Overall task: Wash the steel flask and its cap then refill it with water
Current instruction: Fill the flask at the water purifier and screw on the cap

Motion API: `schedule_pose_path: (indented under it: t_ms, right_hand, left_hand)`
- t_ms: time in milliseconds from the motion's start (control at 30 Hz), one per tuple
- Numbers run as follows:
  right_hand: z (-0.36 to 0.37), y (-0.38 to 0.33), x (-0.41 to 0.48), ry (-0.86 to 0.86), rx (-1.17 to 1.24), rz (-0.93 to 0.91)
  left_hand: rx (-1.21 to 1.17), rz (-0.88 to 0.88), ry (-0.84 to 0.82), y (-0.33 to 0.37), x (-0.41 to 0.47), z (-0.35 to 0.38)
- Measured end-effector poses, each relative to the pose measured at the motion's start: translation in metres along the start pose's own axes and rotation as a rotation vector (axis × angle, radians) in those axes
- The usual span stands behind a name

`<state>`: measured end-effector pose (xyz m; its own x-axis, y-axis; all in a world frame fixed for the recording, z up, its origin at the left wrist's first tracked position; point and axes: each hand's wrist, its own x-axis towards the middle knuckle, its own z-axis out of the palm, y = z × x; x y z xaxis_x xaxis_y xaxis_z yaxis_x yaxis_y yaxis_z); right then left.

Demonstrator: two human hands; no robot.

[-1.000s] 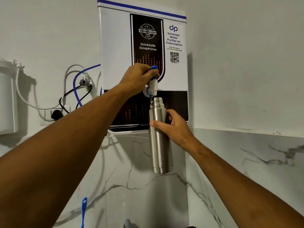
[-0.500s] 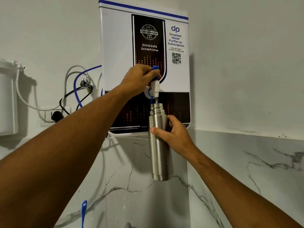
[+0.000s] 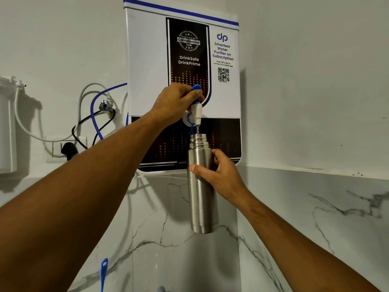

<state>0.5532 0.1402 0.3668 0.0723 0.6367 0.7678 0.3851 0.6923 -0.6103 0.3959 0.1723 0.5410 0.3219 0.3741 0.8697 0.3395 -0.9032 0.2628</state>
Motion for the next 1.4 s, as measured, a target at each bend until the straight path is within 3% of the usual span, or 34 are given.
schedule_pose_path:
  t_ms: [1400]
  right_hand:
    - [0.0004,0.0033,0.0016,0.018,0.004,0.006]
  left_hand:
    - [0.027,-0.026,0.009,0.0037,-0.0015,0.001]
